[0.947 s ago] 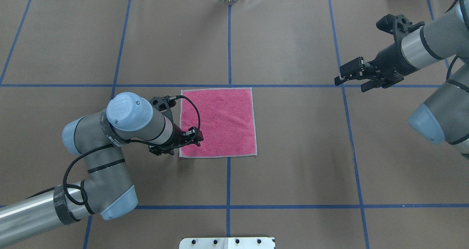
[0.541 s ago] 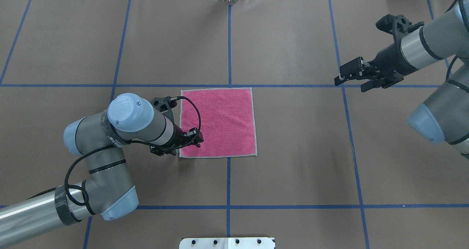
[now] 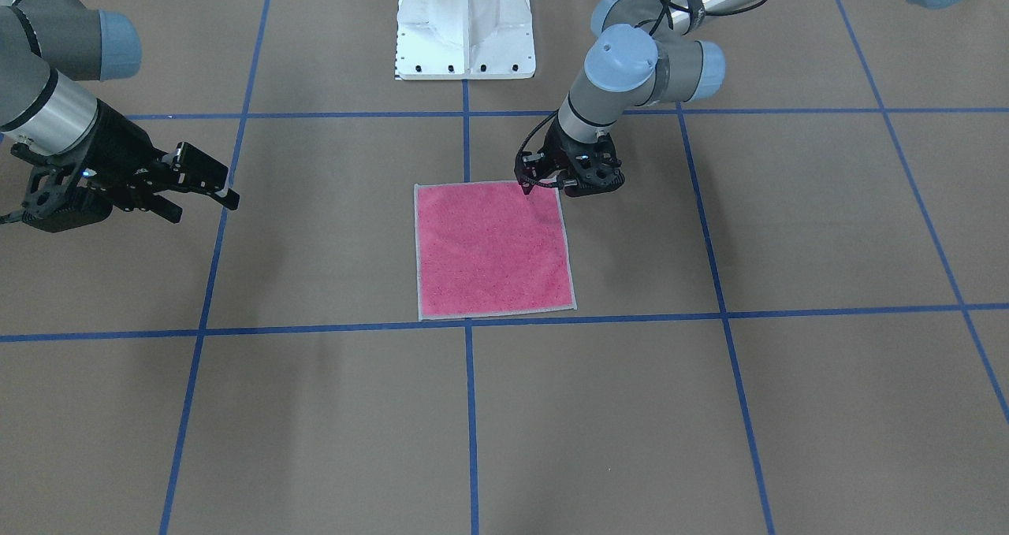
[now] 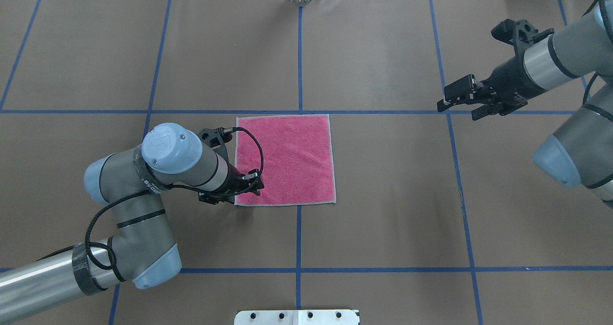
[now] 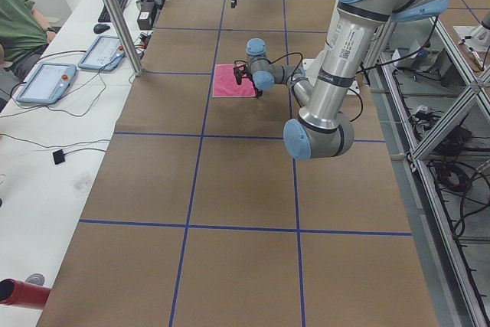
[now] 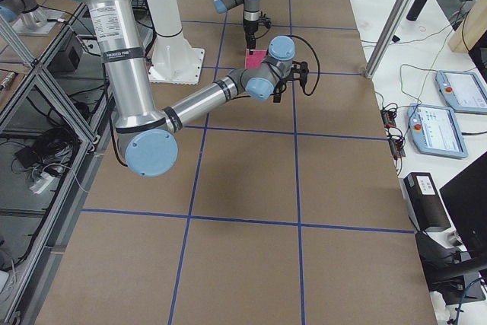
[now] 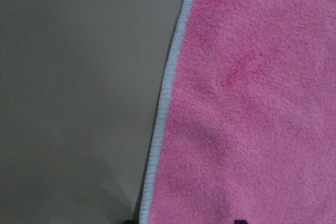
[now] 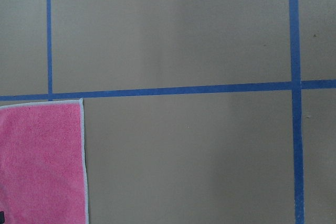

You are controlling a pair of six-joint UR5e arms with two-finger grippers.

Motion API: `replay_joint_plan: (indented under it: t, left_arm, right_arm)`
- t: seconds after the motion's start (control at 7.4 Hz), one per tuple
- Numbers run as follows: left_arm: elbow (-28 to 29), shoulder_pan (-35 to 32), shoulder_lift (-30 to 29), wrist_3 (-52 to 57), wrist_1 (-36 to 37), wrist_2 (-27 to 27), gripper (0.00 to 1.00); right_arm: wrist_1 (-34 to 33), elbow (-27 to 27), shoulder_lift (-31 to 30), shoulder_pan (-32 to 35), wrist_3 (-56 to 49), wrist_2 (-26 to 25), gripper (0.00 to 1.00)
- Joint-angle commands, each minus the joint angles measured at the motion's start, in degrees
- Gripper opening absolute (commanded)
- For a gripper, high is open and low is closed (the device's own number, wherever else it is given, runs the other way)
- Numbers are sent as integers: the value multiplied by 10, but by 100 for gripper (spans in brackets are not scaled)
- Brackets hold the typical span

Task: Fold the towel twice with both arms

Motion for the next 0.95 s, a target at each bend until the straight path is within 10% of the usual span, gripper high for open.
replay_joint_plan:
  t: [0.0, 0.81]
  left_arm:
    - [-2, 1, 2, 0, 0, -2, 69]
    - [-4, 3, 6, 0, 3, -5, 64]
  right_arm:
    - [-1, 0, 0, 0, 0, 0, 100]
    - [-1, -1, 0, 0, 0, 1, 100]
